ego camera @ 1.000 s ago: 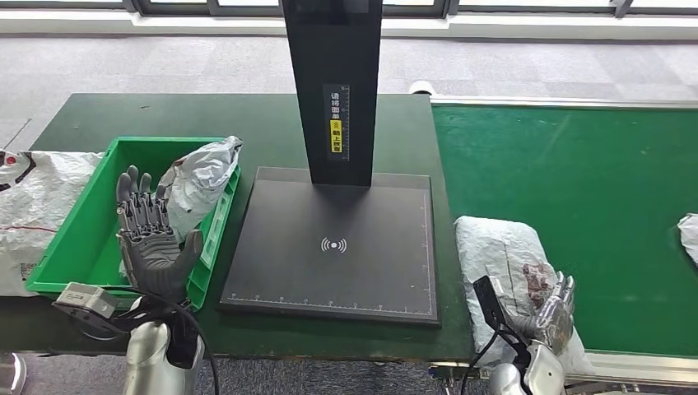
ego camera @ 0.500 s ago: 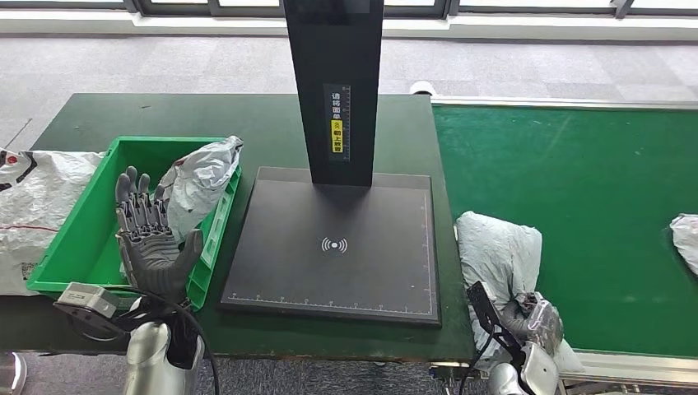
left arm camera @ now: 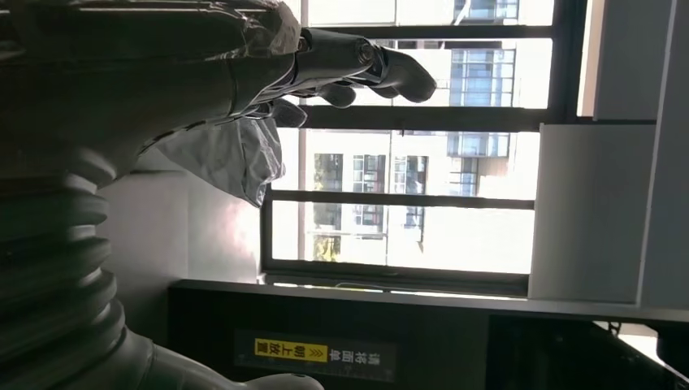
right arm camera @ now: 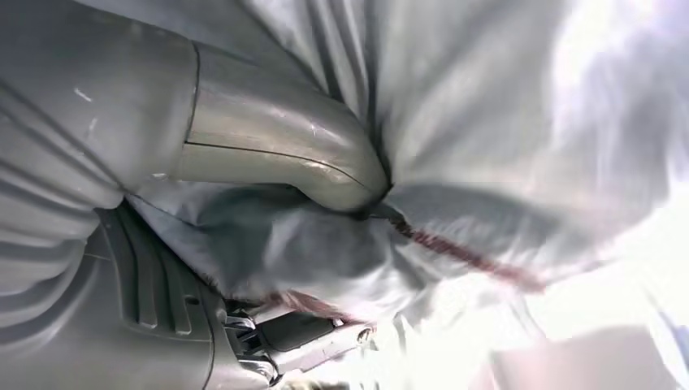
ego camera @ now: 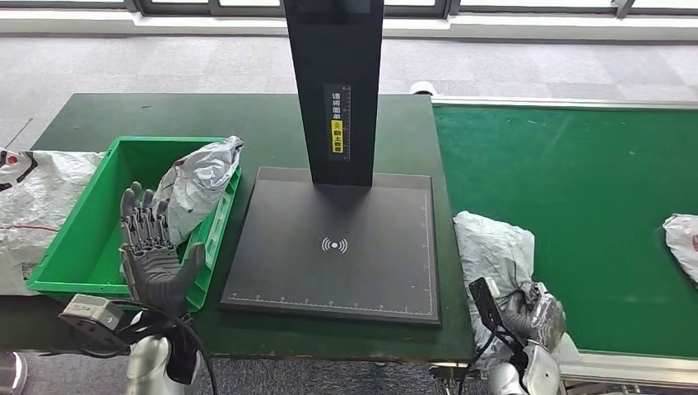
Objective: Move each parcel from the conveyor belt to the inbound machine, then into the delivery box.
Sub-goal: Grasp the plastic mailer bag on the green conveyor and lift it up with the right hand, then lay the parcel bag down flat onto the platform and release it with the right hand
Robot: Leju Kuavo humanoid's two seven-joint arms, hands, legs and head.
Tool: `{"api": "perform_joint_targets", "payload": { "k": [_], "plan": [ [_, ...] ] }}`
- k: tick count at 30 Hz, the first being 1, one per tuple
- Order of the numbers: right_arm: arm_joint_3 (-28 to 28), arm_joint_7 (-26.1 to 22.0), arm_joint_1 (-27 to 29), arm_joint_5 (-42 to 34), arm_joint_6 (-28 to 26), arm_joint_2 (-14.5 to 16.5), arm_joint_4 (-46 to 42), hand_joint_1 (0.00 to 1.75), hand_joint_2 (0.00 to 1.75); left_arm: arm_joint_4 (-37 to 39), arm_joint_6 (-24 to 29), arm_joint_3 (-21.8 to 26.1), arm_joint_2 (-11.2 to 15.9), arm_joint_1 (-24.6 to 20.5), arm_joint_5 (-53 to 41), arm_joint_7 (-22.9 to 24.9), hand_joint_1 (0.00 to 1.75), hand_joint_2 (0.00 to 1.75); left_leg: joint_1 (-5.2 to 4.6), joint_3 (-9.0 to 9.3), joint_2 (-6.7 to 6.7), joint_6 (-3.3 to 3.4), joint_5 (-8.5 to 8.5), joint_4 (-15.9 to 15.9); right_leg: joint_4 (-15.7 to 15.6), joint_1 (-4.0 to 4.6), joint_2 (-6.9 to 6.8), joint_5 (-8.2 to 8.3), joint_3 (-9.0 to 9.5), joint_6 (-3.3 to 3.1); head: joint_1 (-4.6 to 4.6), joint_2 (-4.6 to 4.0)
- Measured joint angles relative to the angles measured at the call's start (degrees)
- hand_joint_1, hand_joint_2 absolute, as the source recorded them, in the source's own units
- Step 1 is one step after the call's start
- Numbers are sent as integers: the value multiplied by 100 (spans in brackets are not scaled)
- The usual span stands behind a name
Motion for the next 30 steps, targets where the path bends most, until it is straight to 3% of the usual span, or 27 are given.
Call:
{"api": "perform_joint_targets", "payload": {
  "k": [2, 4, 11, 16, 25, 30],
  "plan": [
    [1, -583, 138, -272, -211, 177, -601, 175, 175, -2, 53, 0, 0, 12, -31, 0, 0, 175, 0, -1, 0, -1, 0, 0, 0, 2, 1, -1, -4, 0, 0, 0],
    [4, -851, 261, -513, -243, 330, -1132, 175, 175, 0, 71, 0, 0, 10, -32, 0, 0, 175, 0, -2, -1, -1, 0, 0, 0, 3, -1, -3, -5, -3, 0, 0],
    [26, -1144, 538, -864, -242, 602, -2352, 175, 175, 18, 74, 0, 1, 6, -9, 0, 0, 175, 1, -2, -1, -1, -1, 0, 0, 0, -1, -5, -8, -5, 0, 0],
    [68, -1809, 746, -1741, -243, 610, -3158, 175, 175, 55, -3, 0, 2, -7, 13, 0, 0, 175, -4, -4, -5, 1, -1, 0, 0, -5, -9, -5, -6, -4, 0, 0],
    [745, -2261, 896, -1898, -245, 615, -4240, 175, 175, 223, -32, -8, 4, -47, -71, 0, 0, 175, -3, 4, 13, -1, -3, 0, 0, 0, 13, -4, -9, -5, -1, 0],
    [1396, -2010, 796, -1520, -237, 614, -4324, 175, 175, 302, 7, -74, 4, -72, -75, 0, 0, 175, -1, 6, 14, -2, -1, 0, 2, 1, 16, -4, -8, -6, -1, 0]
  ]
}}
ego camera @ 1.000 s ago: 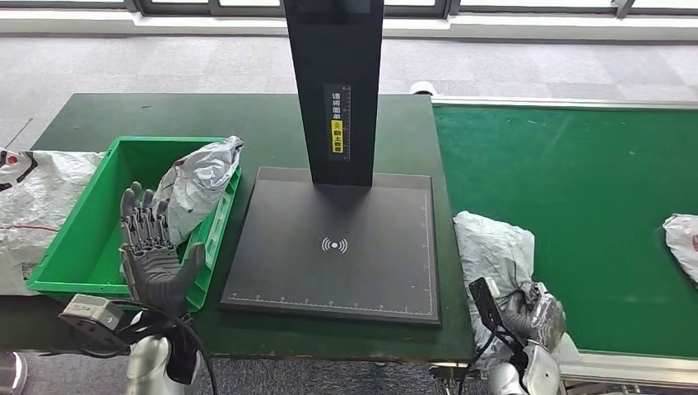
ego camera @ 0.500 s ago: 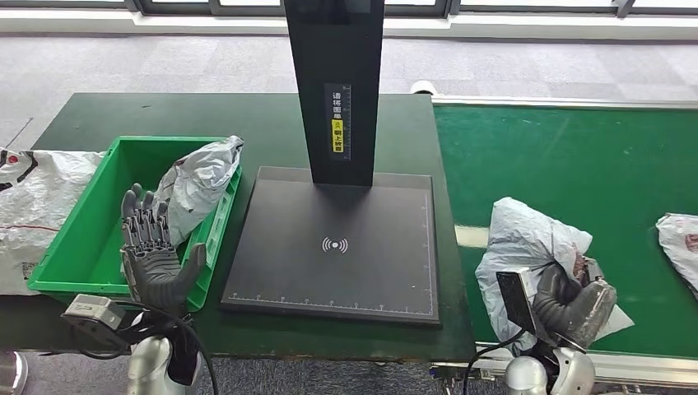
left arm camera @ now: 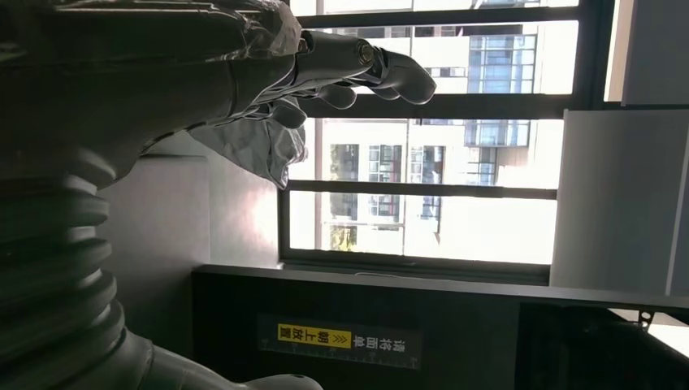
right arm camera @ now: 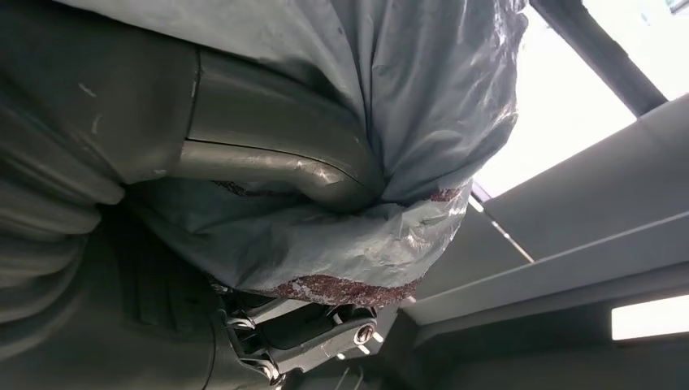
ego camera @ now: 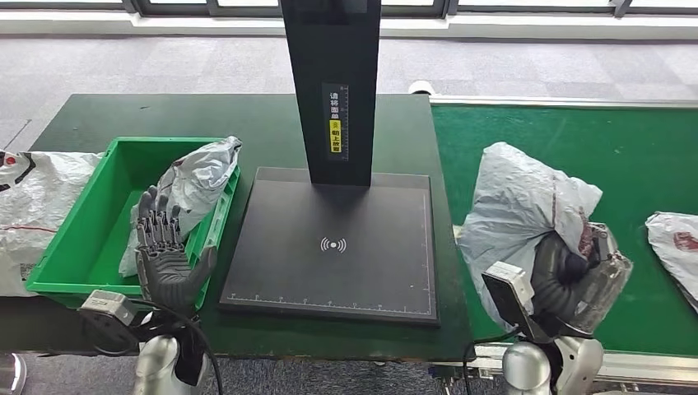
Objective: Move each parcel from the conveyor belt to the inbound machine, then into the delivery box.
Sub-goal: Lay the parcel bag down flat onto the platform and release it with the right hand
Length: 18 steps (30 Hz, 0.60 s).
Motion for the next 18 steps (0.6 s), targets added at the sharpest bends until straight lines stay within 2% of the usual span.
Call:
{"api": "perform_joint_targets", "payload": {
  "k": [9, 18],
  "plan": [
    [805, 256, -203, 550, 10, -3, 312, 175, 175, 95, 30, -102, 15, -46, 103, 0, 0, 175, 2, -2, -2, 0, 0, 0, 1, -1, -4, 0, 2, 0, -1, 0],
    [1005, 210, -269, 610, 8, -3, 615, 175, 175, 164, 45, -168, 15, -67, 56, 0, 0, 175, 2, -3, -5, 0, 0, 0, 1, -1, -6, 0, 1, 0, 0, 0]
  ]
}}
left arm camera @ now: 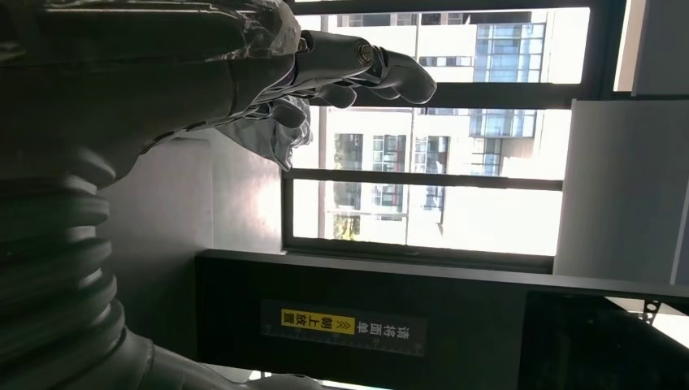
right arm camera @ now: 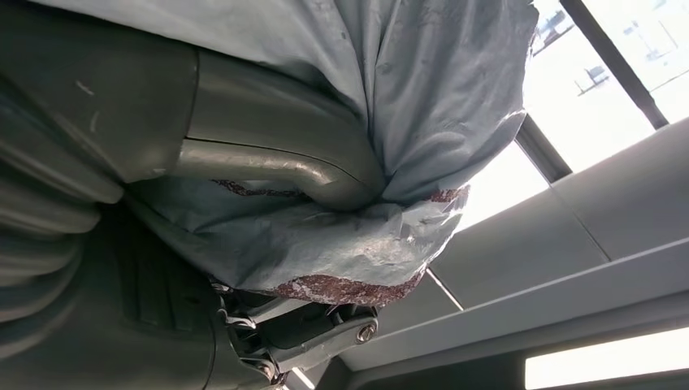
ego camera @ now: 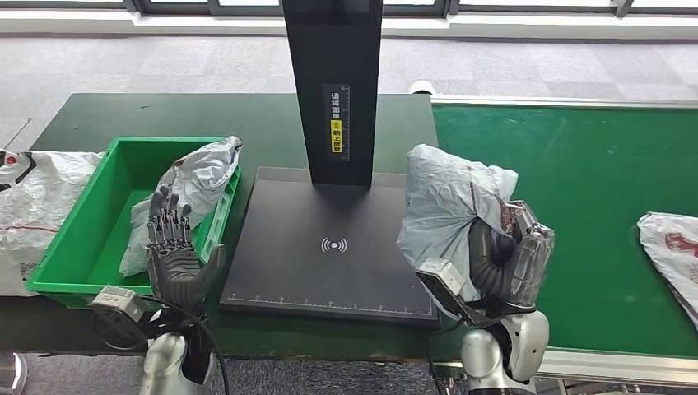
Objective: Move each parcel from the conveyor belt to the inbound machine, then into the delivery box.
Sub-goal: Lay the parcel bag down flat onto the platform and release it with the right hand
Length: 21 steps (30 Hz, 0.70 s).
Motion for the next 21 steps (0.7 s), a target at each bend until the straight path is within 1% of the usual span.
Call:
{"api": "perform_joint_targets", "payload": {
  "k": [4, 9, 14, 21],
  "plan": [
    [82, 35, -38, 26, -1, 0, 175, 175, 175, 21, 4, 0, -1, -6, -9, 0, 0, 175, 0, 1, 2, 0, 0, 0, 0, 1, 2, 0, 0, 0, 0, 0],
    [242, 213, -162, 235, 0, 1, 685, 175, 175, 39, 122, -82, 0, -24, 87, 0, 0, 175, 1, 1, 1, 0, 0, 0, 1, 1, 1, 0, 2, 0, 0, 0],
    [348, 381, -451, 298, 2, 23, 1431, 175, 175, 39, 135, -126, 0, -30, 91, 0, 0, 175, 1, 1, 1, 0, 1, 0, 2, 1, 1, 1, 3, 0, 0, 0],
    [492, 512, -973, 166, 4, 108, 2814, 175, 175, 39, 102, -136, 0, -32, 58, 0, 0, 175, 1, 1, -1, -1, 2, 0, 2, 1, -1, 1, 1, -1, 0, 0]
  ]
}}
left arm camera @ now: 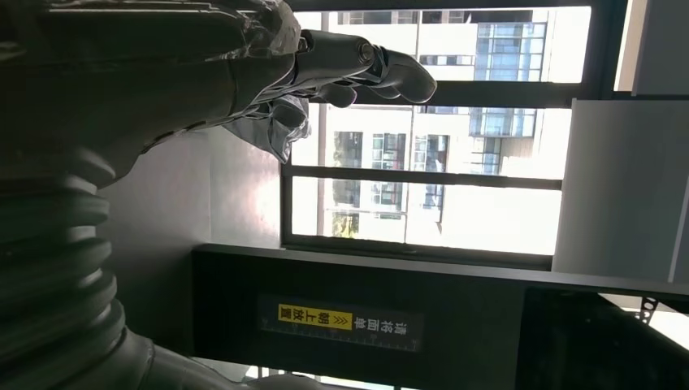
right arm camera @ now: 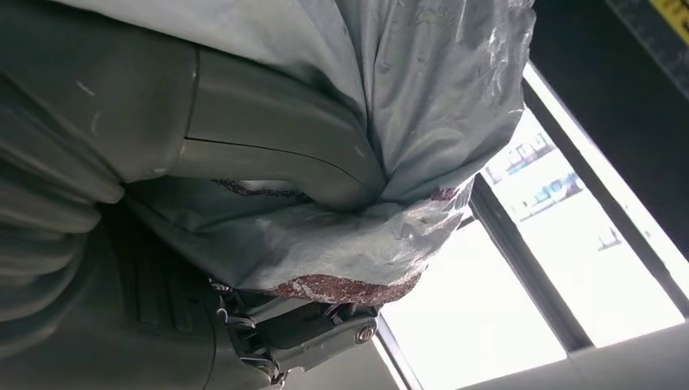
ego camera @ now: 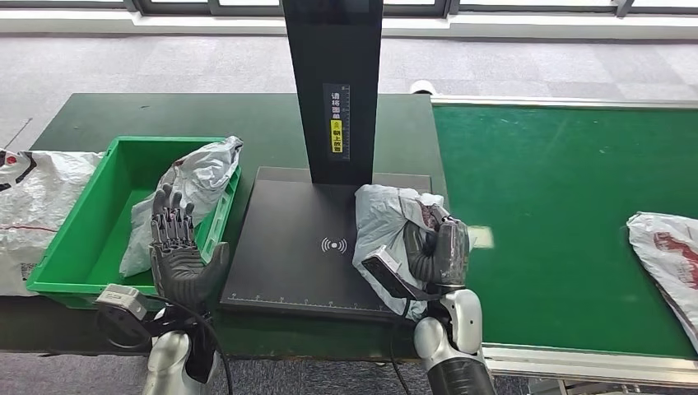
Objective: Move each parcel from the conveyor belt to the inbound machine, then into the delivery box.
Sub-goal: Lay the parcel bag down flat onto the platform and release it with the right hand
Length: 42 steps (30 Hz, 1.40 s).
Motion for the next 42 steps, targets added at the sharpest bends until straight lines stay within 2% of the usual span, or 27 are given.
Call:
{"api": "perform_joint_targets", "payload": {
  "k": [11, 15, 19, 24, 37, 39, 42],
  "plan": [
    [96, 136, -429, 27, -10, 102, 1157, 175, 175, 2, -24, 0, 0, -4, -7, 0, 0, 175, 0, 1, 3, 0, 0, 0, 0, 0, 4, 0, -3, 0, 0, 0],
    [98, -61, -576, -382, 19, 130, 1530, 175, 175, 5, -42, 0, 0, -6, -7, 0, 0, 175, 0, 3, 6, 0, 0, 0, 0, 0, 7, 0, -3, -1, 0, 0],
    [128, -359, -829, -1126, 459, 146, 2112, 175, 175, 46, -92, -1, 0, -29, -7, 0, 0, 175, 0, 8, 10, -1, 0, 0, 0, 0, 13, 1, -2, -1, 0, 0],
    [131, -658, -1029, -1576, 1274, 148, 2573, 175, 175, 130, -116, -4, 0, -76, -7, 0, 0, 175, 0, 12, 18, -1, 0, 0, 0, 1, 17, 3, -1, -3, 0, 0],
    [131, -836, -1195, -1764, 1561, 148, 2966, 175, 175, 190, -97, -4, 0, -127, -18, 0, 0, 175, 0, 13, 21, -1, 0, 0, 0, 4, 18, 4, -1, -4, 0, 0],
    [131, -842, -1207, -1800, 1584, 148, 2983, 164, 175, 190, -86, -4, 0, -126, -22, 0, 0, 175, 0, 13, 21, -1, 0, 0, 0, 4, 18, 4, 0, -5, 0, 0],
    [131, -885, -1216, -1879, 1634, 148, 3000, 40, 175, 190, -58, -4, 0, -126, -27, 0, 0, 175, 0, 13, 21, -1, 0, 0, 0, 4, 18, 4, 0, -5, 0, 0]
  ]
}}
